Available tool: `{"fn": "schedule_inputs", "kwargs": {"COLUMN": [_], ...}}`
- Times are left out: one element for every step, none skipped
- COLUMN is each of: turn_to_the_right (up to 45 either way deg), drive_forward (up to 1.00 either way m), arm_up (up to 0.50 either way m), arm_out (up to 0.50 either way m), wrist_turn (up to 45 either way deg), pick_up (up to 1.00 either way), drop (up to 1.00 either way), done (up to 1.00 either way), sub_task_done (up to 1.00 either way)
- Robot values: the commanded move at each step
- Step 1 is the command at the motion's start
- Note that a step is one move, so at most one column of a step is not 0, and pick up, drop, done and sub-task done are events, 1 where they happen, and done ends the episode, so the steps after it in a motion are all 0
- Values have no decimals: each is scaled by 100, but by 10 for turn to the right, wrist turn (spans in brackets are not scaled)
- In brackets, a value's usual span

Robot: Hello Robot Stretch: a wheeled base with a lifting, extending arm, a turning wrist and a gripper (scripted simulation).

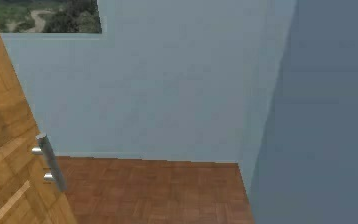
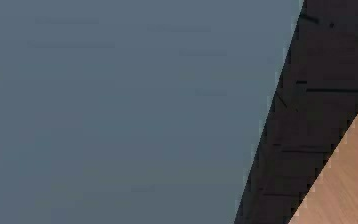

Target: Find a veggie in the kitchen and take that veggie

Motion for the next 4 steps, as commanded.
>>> {"fn": "schedule_inputs", "kwargs": {"turn_to_the_right": [60, 0, -330, 0], "drive_forward": [0, 50, 0, 60], "arm_up": [0, 0, 0, 0], "arm_out": [0, 0, 0, 0], "wrist_turn": [0, 0, 0, 0], "pick_up": [0, 0, 0, 0], "drop": [0, 0, 0, 0], "done": [0, 0, 0, 0], "sub_task_done": [0, 0, 0, 0]}}
